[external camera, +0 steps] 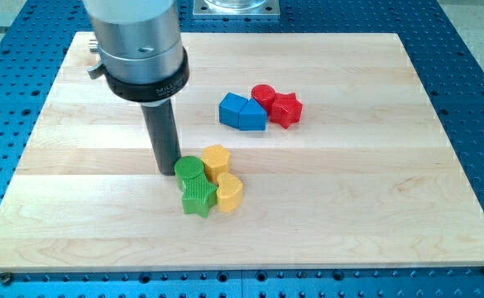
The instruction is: Push the hexagon into the heart
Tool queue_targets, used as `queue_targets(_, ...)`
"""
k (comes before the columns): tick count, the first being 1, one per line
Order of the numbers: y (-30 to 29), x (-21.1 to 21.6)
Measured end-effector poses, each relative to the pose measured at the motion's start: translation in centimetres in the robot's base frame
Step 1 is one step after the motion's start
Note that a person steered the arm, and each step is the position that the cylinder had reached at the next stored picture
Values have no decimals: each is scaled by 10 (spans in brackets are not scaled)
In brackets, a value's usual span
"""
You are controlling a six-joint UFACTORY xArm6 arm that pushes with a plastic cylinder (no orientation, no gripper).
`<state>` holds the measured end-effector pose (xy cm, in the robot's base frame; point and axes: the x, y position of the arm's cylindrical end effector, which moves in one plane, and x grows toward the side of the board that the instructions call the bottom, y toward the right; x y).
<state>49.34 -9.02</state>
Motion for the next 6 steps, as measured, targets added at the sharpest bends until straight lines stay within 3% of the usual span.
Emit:
queue_targets(2,0,0)
queue_targets(3,15,-35)
queue_targets(6,49,-16)
